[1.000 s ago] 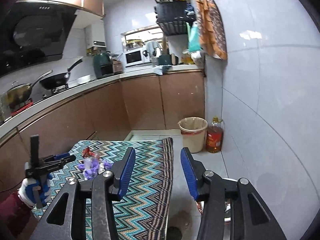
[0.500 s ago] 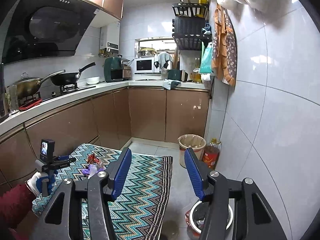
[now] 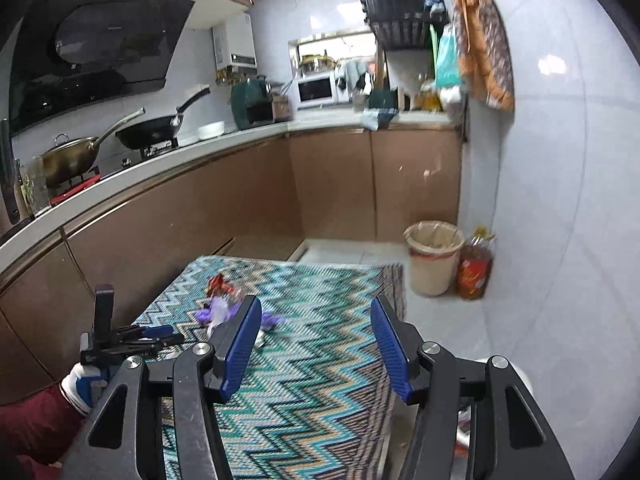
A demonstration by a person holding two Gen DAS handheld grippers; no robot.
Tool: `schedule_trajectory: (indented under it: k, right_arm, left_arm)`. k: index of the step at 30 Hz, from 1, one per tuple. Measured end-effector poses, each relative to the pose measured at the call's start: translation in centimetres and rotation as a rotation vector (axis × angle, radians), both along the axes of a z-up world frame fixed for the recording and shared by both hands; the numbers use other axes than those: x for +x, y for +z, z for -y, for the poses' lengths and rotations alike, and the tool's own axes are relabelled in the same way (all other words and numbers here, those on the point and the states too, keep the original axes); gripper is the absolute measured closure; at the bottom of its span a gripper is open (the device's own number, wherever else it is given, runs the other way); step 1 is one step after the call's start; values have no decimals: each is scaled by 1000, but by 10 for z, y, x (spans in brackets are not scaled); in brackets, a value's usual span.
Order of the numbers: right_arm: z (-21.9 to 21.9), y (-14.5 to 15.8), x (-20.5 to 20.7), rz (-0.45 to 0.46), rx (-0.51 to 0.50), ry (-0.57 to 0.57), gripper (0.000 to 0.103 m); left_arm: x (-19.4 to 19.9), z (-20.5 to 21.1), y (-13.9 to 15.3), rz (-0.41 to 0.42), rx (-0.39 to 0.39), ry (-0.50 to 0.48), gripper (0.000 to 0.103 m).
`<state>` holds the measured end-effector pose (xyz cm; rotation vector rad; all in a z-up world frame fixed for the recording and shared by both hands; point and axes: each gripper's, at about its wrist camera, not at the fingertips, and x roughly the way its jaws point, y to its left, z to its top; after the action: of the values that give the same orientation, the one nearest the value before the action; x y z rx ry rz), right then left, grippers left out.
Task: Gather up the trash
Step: 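Move both tools back over the remaining trash on the rug, then grasp the clear plastic wrap with the left tool while the right tool grasps a purple bag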
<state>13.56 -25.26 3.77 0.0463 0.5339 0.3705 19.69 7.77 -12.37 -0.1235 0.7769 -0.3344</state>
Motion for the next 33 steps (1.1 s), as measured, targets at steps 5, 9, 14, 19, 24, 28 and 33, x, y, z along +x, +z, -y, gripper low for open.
schedule_trajectory:
  k: [5, 9, 14, 19, 24, 28, 33]
  right_arm:
    - [-16, -34, 14, -72, 35, 25, 49]
    - [-32, -59, 27, -137, 59, 51, 49]
    - [-70, -92, 49, -220, 55, 109, 49]
    - [-113, -112, 72, -266, 49, 190, 49]
    - [-153, -129, 94, -298, 28, 253, 49]
    - [-176, -139, 108, -314, 7, 286, 55]
    - [-199, -156, 126, -338, -26, 296, 67]
  left_arm:
    - [-6, 7, -13, -30, 3, -36, 55]
    - [-9, 13, -26, -62, 20, -84, 59]
    - [-8, 9, -38, -77, 6, -108, 87]
    - [-10, -10, -42, -69, -62, -82, 91]
    - [-20, -28, -41, -52, -99, -62, 91]
    - [-29, -46, -39, -38, -143, -34, 91]
    - [-38, -70, -36, -19, -177, 28, 91]
